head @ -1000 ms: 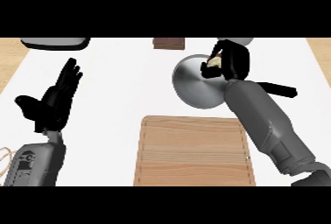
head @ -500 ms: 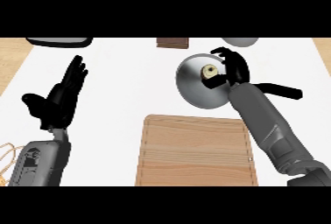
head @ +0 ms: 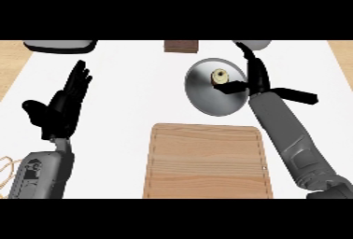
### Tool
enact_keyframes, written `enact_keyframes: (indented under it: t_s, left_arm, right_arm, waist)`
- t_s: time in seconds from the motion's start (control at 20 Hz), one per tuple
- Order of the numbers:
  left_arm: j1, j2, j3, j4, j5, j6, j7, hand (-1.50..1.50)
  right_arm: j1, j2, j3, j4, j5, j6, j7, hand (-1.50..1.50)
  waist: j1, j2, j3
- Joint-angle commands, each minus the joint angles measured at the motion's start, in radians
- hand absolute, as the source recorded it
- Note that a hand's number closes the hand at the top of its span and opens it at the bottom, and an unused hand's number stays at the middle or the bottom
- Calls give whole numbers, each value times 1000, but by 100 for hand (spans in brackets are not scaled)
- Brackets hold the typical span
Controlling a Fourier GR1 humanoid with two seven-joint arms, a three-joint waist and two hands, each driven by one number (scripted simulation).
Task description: Pick the cupcake from the cutting board and place it in the pan
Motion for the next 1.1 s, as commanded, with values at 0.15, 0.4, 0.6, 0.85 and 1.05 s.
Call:
enact_keyframes:
  t_s: [0.15, 0.4, 0.6, 0.85, 1.05]
  left_arm:
    - [57, -17, 2, 35, -17, 16, -65, 0]
    - [83, 18, 36, -27, -7, 23, -6, 0]
    - [71, 43, 69, -28, 21, 10, 27, 0]
    - [105, 60, 94, -29, 39, -10, -3, 0]
    - [73, 46, 66, -25, 21, -2, 14, 0]
  right_arm:
    - [93, 1, -141, -65, -165, 125, -210, -150]
    - [265, -11, -115, -212, -219, 378, -281, -150]
    - [403, -17, -62, -457, -240, 452, -197, -150]
    - [654, -59, -18, -797, -272, 511, -96, -150]
    - [815, -83, 14, -1124, -314, 559, 65, -150]
  waist:
    - [-49, -18, -3]
    - [-82, -37, -4]
    - [-111, -47, -6]
    - [-114, -43, -7]
    - [-102, -39, -6]
